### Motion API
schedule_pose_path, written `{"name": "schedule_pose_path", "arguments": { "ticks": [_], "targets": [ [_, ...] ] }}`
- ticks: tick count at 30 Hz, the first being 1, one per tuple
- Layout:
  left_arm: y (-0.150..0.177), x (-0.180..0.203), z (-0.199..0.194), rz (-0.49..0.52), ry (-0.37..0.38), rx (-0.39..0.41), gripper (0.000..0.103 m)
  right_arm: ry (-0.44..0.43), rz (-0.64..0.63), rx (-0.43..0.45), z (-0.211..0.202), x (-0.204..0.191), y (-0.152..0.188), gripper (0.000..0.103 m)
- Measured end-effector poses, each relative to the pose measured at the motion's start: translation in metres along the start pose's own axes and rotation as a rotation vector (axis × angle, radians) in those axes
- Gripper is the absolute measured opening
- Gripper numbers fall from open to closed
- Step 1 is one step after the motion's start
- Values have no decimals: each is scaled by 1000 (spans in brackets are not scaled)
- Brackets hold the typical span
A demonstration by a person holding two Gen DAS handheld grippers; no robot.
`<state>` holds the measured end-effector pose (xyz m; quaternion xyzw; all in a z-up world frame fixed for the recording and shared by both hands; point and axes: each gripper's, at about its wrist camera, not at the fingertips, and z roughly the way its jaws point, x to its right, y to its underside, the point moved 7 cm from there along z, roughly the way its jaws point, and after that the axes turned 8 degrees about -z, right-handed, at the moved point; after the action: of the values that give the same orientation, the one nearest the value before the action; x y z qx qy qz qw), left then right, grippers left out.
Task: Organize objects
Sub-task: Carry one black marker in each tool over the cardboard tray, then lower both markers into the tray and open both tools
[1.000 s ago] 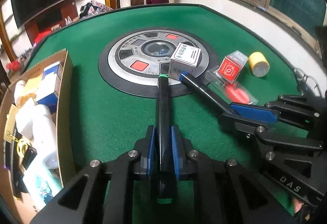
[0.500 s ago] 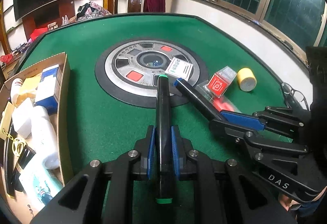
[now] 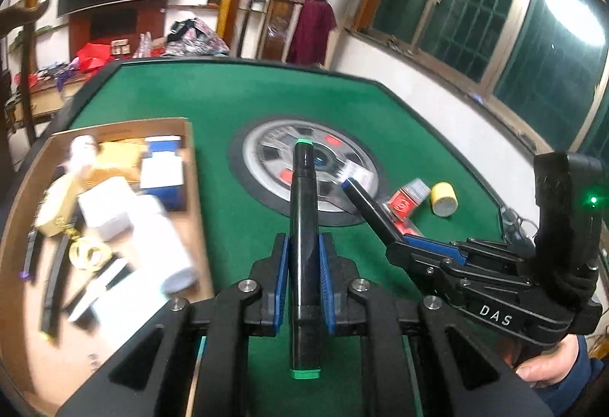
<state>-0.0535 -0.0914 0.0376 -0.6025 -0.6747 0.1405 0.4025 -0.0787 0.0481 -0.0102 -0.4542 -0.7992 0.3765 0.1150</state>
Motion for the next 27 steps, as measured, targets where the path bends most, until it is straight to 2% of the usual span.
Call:
{"name": "schedule_pose_path", "arguments": {
  "ticks": [4, 9, 16, 19, 27],
  "targets": [
    [-5, -40, -31, -72, -27, 48, 15, -40, -38, 13, -2, -33, -15, 17],
    [-10, -98, -65, -157, -104, 103, 15, -130, -62, -14, 15, -81, -27, 17],
    [-1, -163, -77, -237, -191, 97, 15, -210, -106, -83, 55, -149, -30, 17],
    [7, -177, -74, -256, -206, 78, 15, -242, -102, -119, 74, -169, -26, 17],
    [19, -195, -68, -285, -225, 48, 15, -238, -123, -159, 106, -205, -24, 17]
  ]
}}
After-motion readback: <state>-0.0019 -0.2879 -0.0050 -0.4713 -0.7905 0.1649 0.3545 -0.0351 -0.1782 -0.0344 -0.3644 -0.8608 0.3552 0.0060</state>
